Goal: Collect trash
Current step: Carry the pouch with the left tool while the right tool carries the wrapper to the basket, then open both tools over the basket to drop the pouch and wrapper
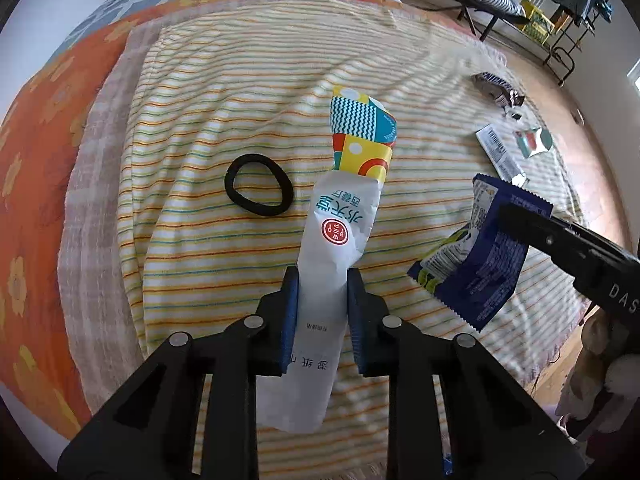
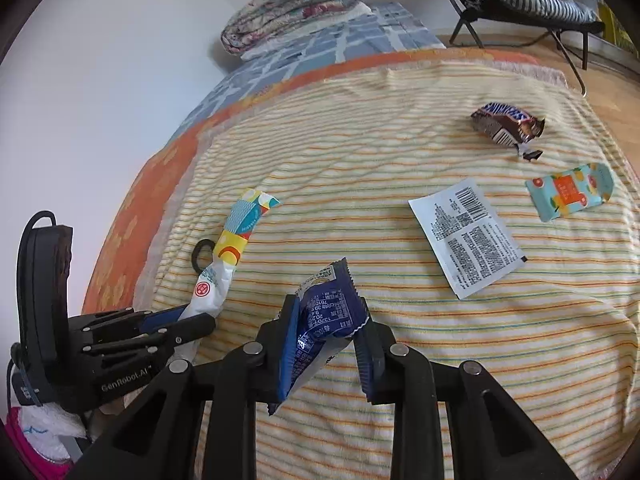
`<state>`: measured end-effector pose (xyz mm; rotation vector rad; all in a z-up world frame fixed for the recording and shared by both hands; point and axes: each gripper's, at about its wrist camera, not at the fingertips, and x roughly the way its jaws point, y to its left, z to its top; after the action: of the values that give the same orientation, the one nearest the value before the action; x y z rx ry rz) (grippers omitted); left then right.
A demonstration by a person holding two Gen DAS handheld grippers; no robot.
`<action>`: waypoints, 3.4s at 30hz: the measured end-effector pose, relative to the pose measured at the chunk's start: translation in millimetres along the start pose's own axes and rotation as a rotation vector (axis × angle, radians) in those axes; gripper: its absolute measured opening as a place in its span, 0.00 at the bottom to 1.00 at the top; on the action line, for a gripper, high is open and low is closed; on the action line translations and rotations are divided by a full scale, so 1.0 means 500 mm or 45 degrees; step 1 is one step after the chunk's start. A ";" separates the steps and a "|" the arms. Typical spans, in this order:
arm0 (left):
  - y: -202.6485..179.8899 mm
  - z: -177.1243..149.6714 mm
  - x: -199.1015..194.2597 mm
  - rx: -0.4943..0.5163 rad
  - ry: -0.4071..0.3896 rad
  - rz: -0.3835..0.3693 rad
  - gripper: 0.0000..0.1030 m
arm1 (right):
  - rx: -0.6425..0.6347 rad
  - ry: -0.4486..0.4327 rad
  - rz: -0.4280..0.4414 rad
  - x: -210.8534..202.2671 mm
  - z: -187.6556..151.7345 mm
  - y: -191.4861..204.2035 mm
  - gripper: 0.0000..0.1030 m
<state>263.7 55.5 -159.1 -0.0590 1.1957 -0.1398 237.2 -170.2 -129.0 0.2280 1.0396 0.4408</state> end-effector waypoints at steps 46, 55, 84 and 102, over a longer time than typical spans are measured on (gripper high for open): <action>-0.122 -0.356 -0.223 -0.156 -0.046 -0.215 0.19 | -0.226 -0.181 0.006 -0.328 -0.252 0.014 0.25; -0.132 -0.439 -0.181 -0.202 0.049 -0.229 0.19 | -0.220 -0.101 0.002 -0.307 -0.311 0.004 0.25; -0.127 -0.518 -0.069 -0.270 0.301 -0.202 0.19 | -0.248 0.075 -0.020 -0.214 -0.395 0.008 0.25; -0.123 -0.475 -0.070 -0.311 0.230 -0.171 0.47 | -0.242 0.133 -0.027 -0.191 -0.397 0.008 0.49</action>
<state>25.3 6.4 -206.5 -0.3475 1.3851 -0.1176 22.7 -215.0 -151.2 0.0250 1.0938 0.5335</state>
